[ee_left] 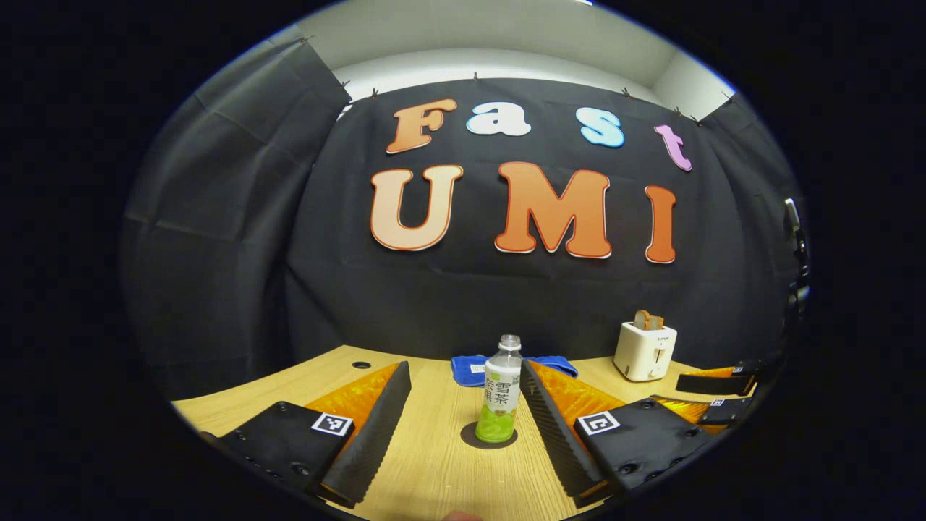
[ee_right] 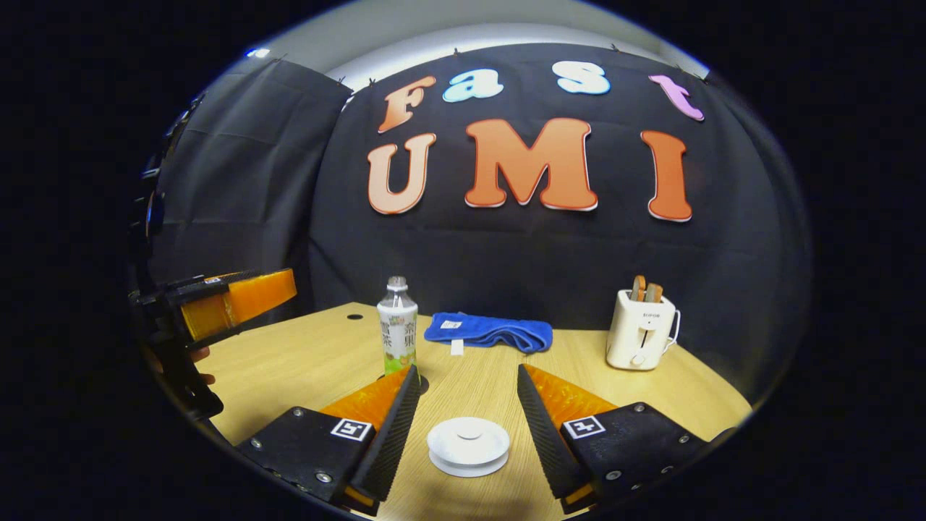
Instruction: Open the teacup lid with one hand, grasp the water bottle and pour water into the teacup with the other hand; after pouring, place the water bottle on the coaster and then close the teacup lid.
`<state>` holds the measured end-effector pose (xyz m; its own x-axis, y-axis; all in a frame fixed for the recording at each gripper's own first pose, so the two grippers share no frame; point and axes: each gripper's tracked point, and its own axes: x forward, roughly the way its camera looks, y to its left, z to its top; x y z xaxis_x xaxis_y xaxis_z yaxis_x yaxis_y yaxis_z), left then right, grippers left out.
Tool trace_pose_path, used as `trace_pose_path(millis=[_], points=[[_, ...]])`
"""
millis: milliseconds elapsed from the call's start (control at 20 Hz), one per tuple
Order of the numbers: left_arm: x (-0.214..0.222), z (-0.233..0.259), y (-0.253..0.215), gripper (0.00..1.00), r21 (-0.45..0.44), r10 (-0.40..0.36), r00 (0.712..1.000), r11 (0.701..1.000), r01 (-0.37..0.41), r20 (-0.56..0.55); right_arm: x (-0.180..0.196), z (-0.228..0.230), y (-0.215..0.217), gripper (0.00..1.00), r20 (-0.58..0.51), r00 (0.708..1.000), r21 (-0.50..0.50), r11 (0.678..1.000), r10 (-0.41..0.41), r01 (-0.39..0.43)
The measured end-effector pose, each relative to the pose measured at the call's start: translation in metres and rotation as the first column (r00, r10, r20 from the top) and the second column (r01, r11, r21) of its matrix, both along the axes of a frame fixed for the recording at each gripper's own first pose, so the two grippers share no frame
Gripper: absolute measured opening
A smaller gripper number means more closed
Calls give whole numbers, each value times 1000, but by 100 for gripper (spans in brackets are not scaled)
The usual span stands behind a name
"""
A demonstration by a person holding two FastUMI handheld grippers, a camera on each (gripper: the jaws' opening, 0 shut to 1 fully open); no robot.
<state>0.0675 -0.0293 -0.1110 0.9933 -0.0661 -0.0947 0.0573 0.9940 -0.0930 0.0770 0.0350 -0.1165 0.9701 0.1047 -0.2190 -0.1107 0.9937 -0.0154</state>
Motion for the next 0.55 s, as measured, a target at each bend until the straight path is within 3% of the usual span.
trace_pose_path(millis=[350,550], points=[[-31,66,14,97,-38,-1,995,999,5,97,-28,67,-2,81,118,993,-9,1000,-20,21],[-49,92,24,97,13,9,990,1000,-11,139,-40,90,1,81,166,986,19,1000,0,-3]])
